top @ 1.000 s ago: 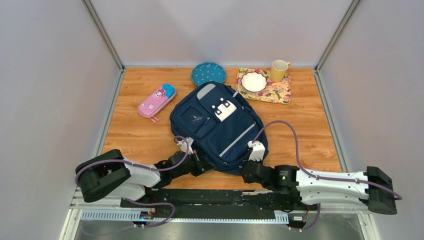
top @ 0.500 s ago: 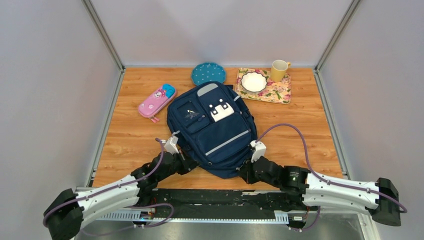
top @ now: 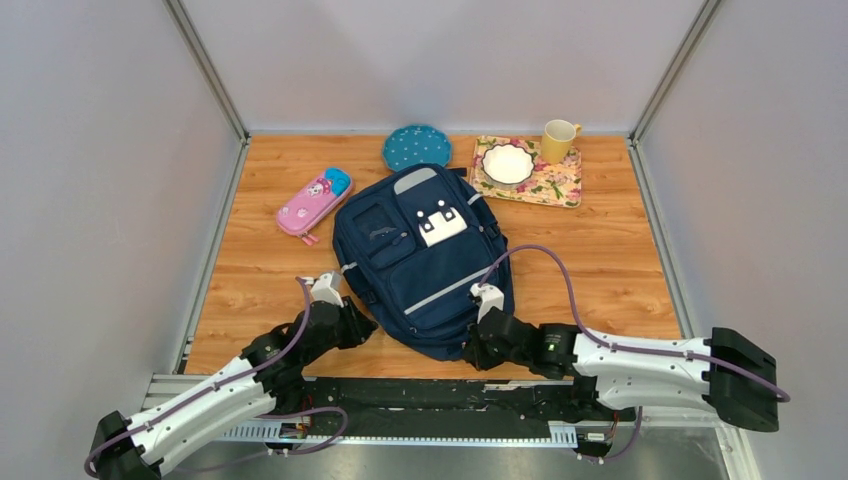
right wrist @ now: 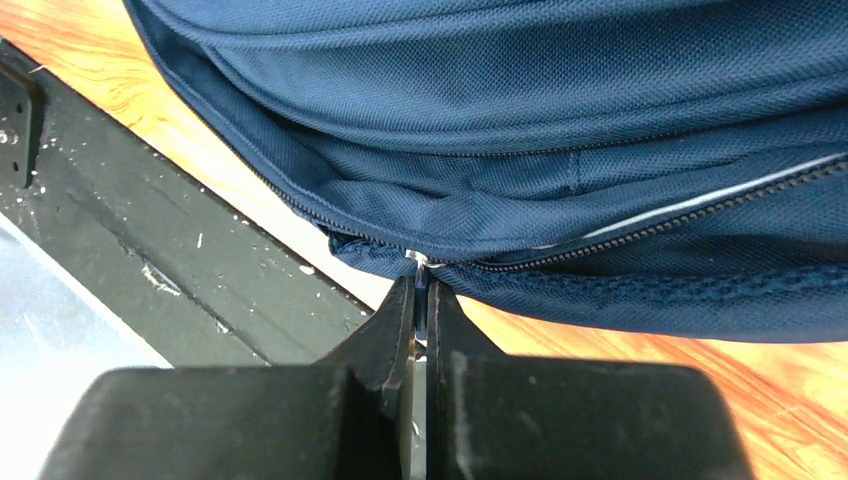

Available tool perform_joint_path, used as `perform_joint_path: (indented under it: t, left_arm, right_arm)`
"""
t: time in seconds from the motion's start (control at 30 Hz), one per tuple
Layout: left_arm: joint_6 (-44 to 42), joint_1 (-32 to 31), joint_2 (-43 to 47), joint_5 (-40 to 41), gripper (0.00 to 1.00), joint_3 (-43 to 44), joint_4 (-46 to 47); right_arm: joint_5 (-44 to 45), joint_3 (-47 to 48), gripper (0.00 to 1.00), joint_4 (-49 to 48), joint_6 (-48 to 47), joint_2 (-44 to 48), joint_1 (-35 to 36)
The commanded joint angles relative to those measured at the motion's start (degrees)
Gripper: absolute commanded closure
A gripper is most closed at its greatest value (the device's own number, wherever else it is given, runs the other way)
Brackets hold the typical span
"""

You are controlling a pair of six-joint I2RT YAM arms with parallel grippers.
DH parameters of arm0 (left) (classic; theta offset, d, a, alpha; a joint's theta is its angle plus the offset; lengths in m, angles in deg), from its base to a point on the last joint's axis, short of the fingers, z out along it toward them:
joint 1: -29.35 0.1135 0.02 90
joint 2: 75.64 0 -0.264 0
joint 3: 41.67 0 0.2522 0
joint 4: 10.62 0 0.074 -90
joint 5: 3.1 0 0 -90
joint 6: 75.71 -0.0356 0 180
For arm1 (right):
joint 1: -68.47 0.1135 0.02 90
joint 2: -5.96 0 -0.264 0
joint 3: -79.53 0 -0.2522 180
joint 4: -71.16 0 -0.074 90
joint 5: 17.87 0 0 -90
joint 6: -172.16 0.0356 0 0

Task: Pack the student bag
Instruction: Zip the student bag at the center of the board.

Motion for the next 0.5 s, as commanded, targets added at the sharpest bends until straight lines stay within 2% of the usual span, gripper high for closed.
perform_joint_path:
  t: [0.0, 0.2, 0.47]
  left_arm:
    - [-2.79, 0.19, -0.91, 1.02, 0.68, 2.24, -3.00]
    - [-4.10, 0.28, -4.16, -1.53, 0.68, 3.12, -0.36]
    - [-5.34, 0.28, -6.54, -3.99, 0.68, 5.75, 1.04]
  right_arm:
    - [1.62, 1.74, 1.00, -0.19, 3.08, -4.37, -0.23]
    - [5.04, 1.82, 1.00, 1.39, 7.21, -7.71, -0.23]
    - [8.12, 2.17, 1.00, 4.64, 10.46, -7.62, -0.23]
